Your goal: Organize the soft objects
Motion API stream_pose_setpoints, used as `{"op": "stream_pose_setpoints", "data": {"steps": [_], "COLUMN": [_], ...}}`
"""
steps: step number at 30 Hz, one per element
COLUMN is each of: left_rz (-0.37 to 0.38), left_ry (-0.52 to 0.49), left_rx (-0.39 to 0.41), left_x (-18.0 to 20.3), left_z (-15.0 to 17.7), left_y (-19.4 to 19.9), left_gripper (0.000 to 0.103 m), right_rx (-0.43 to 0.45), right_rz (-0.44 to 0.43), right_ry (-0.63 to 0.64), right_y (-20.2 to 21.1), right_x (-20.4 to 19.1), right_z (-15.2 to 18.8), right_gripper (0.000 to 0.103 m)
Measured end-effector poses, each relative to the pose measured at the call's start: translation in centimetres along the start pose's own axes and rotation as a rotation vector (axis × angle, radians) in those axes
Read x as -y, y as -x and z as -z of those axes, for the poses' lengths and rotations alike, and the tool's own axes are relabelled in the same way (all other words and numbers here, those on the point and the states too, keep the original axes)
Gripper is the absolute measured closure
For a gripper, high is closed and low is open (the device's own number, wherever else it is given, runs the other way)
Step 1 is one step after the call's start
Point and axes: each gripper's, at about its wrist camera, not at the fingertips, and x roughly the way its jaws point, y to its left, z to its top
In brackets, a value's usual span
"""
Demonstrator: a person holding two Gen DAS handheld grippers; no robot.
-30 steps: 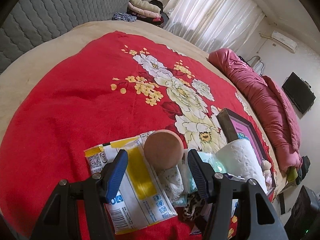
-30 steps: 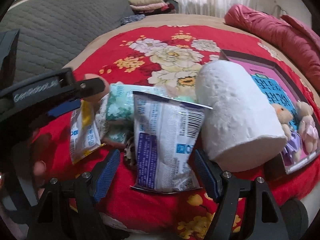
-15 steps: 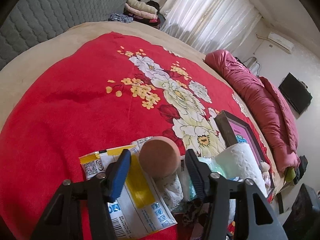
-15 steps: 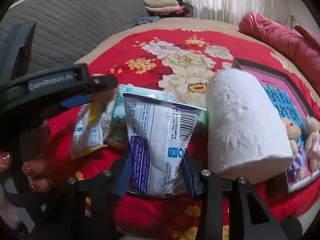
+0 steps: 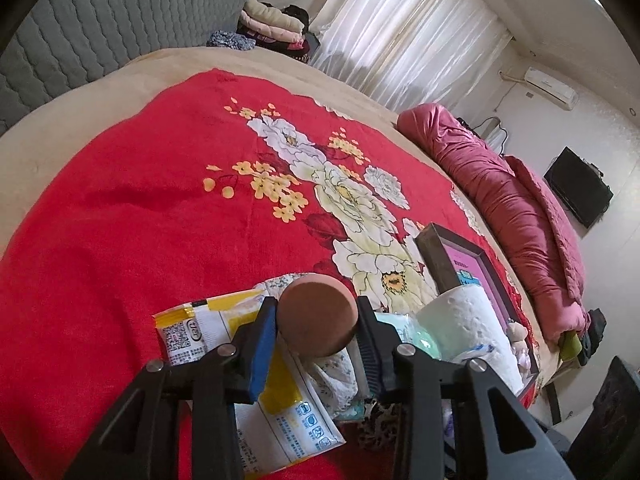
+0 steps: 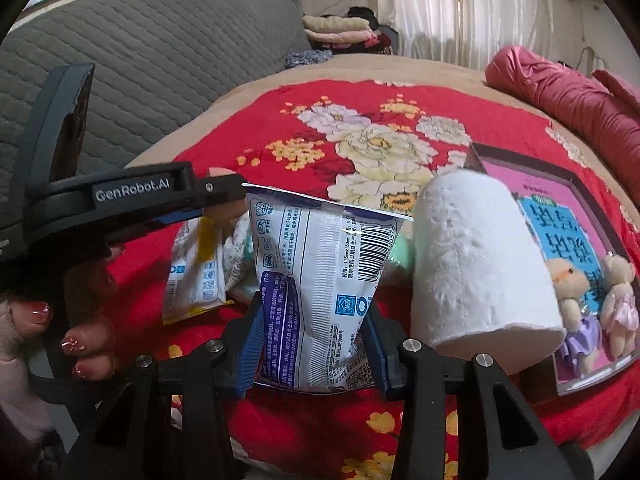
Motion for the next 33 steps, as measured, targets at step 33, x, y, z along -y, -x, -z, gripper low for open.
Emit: {"op": "stream_pose_setpoints", "data": {"steps": [33], "left_rz": [-0.077], "left_ry": [-0.144], "left_rx": [0.057], "left_x": [6.0], "left_z": [3.0], "left_y": [5.3], "left_gripper": [0.065], "right_rx": [0.127], "right_rz": [-0.019], "right_ry": [-0.030], "right_y": [5.3], "right_x": [2.4], "right_z": [0.0], "right_gripper": [0.056]}}
